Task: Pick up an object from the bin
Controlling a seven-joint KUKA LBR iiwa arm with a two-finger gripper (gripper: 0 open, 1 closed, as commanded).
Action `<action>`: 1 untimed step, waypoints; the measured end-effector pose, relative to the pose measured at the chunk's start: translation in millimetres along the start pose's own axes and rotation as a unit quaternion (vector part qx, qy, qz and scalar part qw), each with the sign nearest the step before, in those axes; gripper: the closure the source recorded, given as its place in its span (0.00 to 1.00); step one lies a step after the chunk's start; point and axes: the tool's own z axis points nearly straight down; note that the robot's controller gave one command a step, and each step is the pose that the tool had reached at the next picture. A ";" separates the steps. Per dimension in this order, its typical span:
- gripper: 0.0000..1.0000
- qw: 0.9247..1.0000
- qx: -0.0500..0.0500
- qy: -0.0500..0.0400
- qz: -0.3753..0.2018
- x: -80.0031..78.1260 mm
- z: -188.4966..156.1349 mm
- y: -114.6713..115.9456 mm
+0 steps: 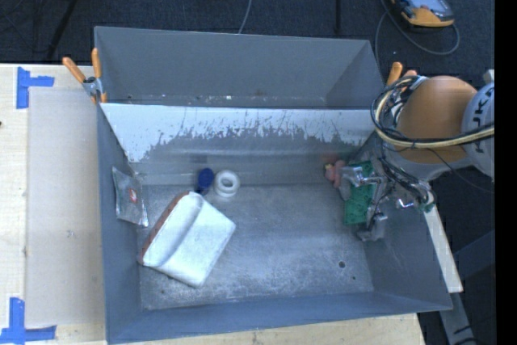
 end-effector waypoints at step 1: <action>1.00 1.000 -0.002 0.001 0.000 -0.2 -0.9 0.9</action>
Offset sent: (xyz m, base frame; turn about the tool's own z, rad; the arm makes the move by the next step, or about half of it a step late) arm 0.0000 0.0000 0.0000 0.0000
